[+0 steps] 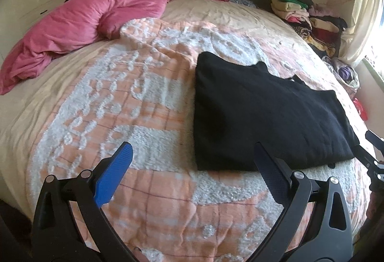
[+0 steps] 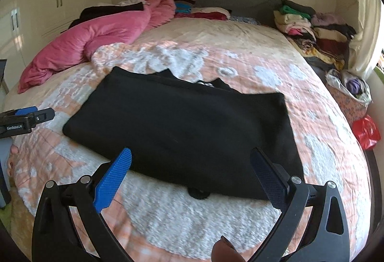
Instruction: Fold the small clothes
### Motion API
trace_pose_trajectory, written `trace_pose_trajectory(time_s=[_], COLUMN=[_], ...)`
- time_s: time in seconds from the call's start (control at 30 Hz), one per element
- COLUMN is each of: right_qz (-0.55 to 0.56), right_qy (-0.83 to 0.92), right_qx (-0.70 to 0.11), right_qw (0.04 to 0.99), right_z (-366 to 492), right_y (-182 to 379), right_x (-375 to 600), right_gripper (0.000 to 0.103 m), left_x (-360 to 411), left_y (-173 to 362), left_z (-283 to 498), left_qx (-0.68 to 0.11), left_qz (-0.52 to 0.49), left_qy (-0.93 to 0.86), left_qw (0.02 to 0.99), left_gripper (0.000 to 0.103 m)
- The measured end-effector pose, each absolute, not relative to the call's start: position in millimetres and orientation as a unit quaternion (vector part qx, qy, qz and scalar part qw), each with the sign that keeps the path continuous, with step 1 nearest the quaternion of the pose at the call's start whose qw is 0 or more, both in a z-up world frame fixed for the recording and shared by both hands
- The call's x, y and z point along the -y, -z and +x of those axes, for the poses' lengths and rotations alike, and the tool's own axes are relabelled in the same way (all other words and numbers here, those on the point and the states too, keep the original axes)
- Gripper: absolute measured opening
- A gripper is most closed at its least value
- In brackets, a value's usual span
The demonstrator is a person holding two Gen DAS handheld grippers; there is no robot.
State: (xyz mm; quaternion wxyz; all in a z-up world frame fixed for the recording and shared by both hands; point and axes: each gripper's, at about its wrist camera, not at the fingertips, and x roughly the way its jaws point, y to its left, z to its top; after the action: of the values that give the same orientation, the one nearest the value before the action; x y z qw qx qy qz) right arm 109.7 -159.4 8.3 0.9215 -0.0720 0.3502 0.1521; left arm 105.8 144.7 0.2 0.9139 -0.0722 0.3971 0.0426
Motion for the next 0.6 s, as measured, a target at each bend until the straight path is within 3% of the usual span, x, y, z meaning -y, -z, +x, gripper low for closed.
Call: trace_pose_trajectory(time_s=[0.6], right_qz=[-0.115], right_qy=[-0.22], right_qx=[-0.342], right_qw=[0.906], right_z=[113.5], right_y=[-7.0], right_x=[83.6], right_gripper=[0.099], left_x=[-178.0], left_y=[-8.2], left_z=[106.1], left_qx=[-0.382], left_qz=[-0.077], left_qy=[-0.091], left_qw=[0.916], left_gripper=[0.094])
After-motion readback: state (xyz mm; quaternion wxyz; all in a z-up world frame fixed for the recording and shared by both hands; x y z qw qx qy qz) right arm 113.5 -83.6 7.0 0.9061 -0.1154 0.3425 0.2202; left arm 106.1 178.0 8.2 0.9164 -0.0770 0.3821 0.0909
